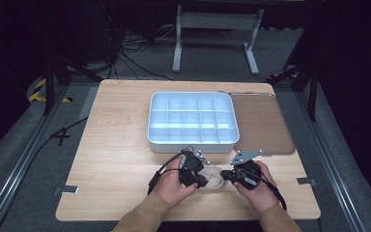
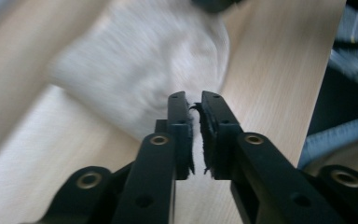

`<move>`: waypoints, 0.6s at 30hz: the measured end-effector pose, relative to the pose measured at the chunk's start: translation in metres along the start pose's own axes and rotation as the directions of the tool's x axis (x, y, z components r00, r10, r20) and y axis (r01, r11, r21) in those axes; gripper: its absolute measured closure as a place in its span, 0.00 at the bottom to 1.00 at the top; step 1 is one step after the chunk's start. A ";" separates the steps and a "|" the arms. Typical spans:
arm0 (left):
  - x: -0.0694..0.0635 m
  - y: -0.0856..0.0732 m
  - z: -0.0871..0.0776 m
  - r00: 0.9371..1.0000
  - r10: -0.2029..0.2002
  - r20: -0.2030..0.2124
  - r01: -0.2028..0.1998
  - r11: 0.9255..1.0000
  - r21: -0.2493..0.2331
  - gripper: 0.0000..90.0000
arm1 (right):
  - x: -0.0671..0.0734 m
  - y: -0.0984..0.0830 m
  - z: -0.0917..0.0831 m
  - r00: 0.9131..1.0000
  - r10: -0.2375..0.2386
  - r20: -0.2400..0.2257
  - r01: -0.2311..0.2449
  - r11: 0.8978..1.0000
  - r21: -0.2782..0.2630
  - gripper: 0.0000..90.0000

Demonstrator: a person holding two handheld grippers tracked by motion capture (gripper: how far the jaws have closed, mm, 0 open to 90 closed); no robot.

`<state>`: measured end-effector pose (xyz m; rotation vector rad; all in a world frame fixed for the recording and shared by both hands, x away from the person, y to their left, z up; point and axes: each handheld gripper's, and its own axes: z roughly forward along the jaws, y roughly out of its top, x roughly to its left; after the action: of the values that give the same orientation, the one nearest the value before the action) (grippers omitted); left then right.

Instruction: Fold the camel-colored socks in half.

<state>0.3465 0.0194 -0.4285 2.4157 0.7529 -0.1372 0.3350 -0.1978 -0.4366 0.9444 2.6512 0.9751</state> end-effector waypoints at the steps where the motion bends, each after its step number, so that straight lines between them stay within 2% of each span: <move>1: 0.006 -0.002 -0.007 0.999 -0.026 -0.021 0.025 0.999 -0.036 0.87 | 0.000 0.001 0.001 1.000 0.003 -0.004 -0.003 1.000 -0.003 0.95; 2: 0.006 -0.002 -0.007 0.999 -0.026 -0.021 0.025 0.999 -0.036 0.87 | 0.001 0.002 0.002 1.000 0.004 -0.004 -0.004 1.000 -0.004 0.95; 4: 0.013 -0.004 -0.011 0.997 -0.063 -0.037 0.061 0.997 -0.044 0.87 | 0.002 0.003 0.002 1.000 0.011 -0.010 -0.011 1.000 -0.006 0.95; 7: 0.020 -0.007 -0.014 0.995 -0.081 -0.058 0.078 0.996 -0.050 0.87 | 0.006 0.005 0.004 1.000 0.010 -0.020 -0.011 1.000 -0.017 0.94; 10: 0.024 -0.009 -0.013 0.993 -0.077 -0.085 0.074 0.996 -0.042 0.86 | 0.007 0.007 0.004 0.998 0.050 -0.045 -0.051 0.998 -0.033 0.94; 12: 0.026 -0.010 -0.012 0.991 -0.088 -0.097 0.085 0.996 -0.025 0.86 | 0.007 0.008 0.005 0.996 0.063 -0.056 -0.065 0.997 -0.037 0.95; 17: 0.030 -0.011 -0.008 0.988 -0.093 -0.122 0.093 0.996 -0.005 0.85 | 0.007 0.010 0.014 0.998 0.050 -0.041 -0.050 0.999 0.001 0.95; 18: 0.032 -0.012 -0.007 0.988 -0.094 -0.125 0.096 0.995 0.005 0.85 | 0.007 0.010 0.018 0.999 0.033 -0.021 -0.032 0.999 0.020 0.96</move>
<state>0.3659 0.0463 -0.4374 2.4165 0.9267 -0.0279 0.3411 -0.1786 -0.4438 0.9898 2.6759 0.9730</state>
